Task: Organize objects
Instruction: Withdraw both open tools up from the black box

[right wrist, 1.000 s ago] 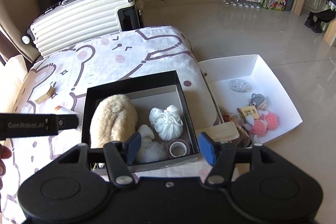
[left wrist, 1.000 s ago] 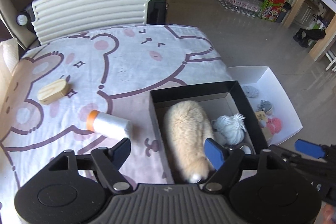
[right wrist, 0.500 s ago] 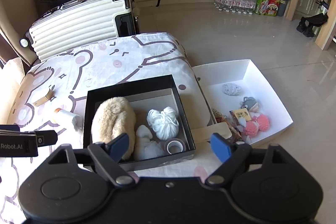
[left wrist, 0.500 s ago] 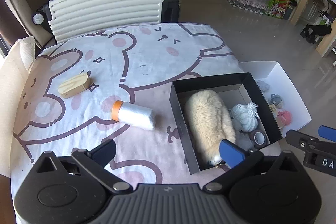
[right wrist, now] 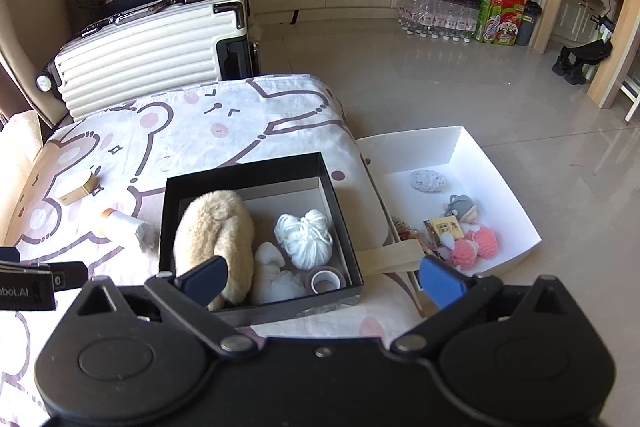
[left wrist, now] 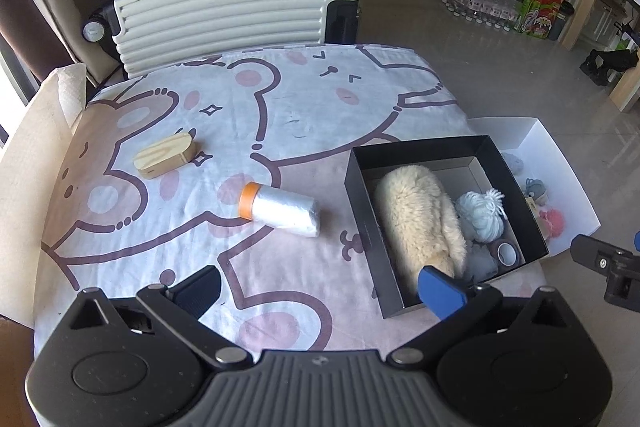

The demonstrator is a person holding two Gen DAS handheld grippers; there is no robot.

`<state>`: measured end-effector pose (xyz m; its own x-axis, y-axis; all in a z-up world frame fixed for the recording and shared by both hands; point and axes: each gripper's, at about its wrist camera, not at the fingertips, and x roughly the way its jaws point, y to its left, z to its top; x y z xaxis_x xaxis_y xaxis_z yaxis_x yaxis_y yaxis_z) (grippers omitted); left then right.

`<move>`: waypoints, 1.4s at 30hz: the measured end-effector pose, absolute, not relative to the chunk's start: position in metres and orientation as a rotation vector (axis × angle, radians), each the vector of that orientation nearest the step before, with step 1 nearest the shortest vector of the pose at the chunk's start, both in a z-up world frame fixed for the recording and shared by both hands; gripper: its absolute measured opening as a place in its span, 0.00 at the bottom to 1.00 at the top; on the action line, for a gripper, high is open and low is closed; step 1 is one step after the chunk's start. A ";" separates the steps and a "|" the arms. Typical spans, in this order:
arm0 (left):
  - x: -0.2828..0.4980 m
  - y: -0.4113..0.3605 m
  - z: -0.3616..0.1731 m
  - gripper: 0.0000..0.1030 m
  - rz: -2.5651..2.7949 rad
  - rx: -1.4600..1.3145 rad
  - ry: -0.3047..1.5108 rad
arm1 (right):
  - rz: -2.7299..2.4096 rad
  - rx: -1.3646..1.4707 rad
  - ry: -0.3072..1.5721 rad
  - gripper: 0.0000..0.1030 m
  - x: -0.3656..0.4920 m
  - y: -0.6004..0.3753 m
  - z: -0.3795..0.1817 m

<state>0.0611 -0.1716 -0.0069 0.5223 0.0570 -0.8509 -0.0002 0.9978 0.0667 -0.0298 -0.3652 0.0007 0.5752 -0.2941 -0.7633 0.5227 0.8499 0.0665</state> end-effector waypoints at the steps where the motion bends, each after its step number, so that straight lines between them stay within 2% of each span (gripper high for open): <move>1: 0.061 -0.170 -0.007 1.00 0.035 0.058 1.020 | -0.489 0.298 0.828 1.00 -0.030 -0.365 0.002; 17: 0.059 -0.153 -0.004 1.00 0.054 0.036 1.011 | -0.485 0.288 0.839 1.00 -0.025 -0.355 0.003; 42: 0.034 -0.047 0.008 1.00 0.233 -0.026 0.989 | -0.288 0.245 0.849 1.00 0.047 -0.267 0.004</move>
<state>0.0339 -0.0474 0.0081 0.5270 0.1832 -0.8299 -0.2068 0.9748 0.0838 0.0471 -0.2669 0.0037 0.6261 -0.1514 -0.7649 0.3445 0.9337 0.0972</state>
